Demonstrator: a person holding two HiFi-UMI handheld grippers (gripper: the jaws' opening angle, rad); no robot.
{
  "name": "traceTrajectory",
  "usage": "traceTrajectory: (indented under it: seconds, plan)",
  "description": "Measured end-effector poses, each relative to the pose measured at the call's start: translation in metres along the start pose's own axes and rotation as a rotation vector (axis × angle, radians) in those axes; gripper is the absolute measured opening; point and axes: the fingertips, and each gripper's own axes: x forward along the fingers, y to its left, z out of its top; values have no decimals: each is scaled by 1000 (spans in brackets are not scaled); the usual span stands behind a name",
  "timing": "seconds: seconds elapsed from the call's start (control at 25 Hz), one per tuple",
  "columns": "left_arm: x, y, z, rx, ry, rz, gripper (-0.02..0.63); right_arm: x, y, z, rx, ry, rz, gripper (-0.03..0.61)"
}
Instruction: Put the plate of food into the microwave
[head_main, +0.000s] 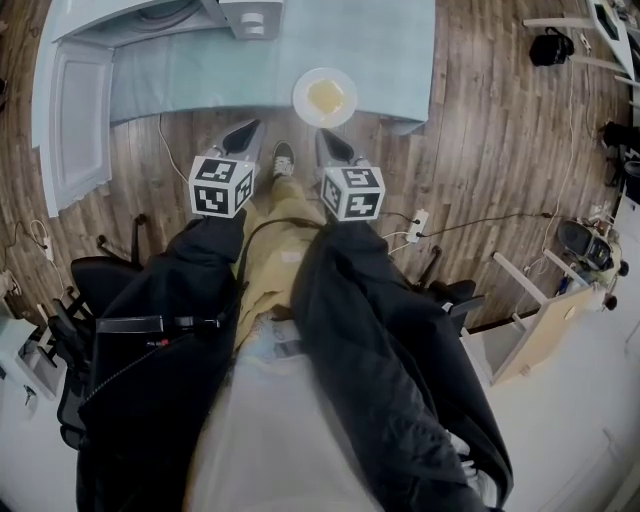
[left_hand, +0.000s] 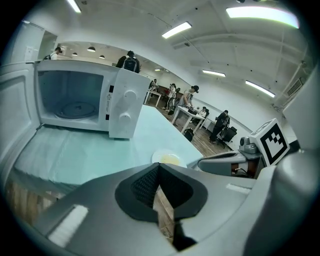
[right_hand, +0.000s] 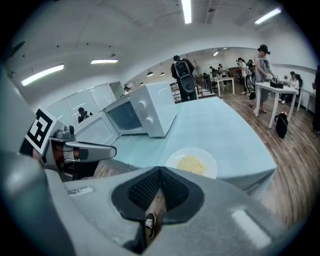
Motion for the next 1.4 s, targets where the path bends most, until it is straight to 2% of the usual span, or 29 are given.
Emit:
traceTrajectory:
  seconds: [0.36,0.68,0.96,1.12,1.4]
  plan:
    - [26,-12,-18,-12,45,-3,-5,14,-35,-33,65,78,-2,2]
    - [36,-14,-30,-15,80,9,-5,29,-70,-52,188,86,-31,3]
    - [31,-5,-38,-26,100,31,-5,39,-95,-58,259,74,-89,85]
    - [28,-1,-44,-31,109,35,-5,44,-106,-64,347,64,-105,107]
    - [21,9,-51,-41,124,51,-5,60,-107,-74,530,50,-37,132]
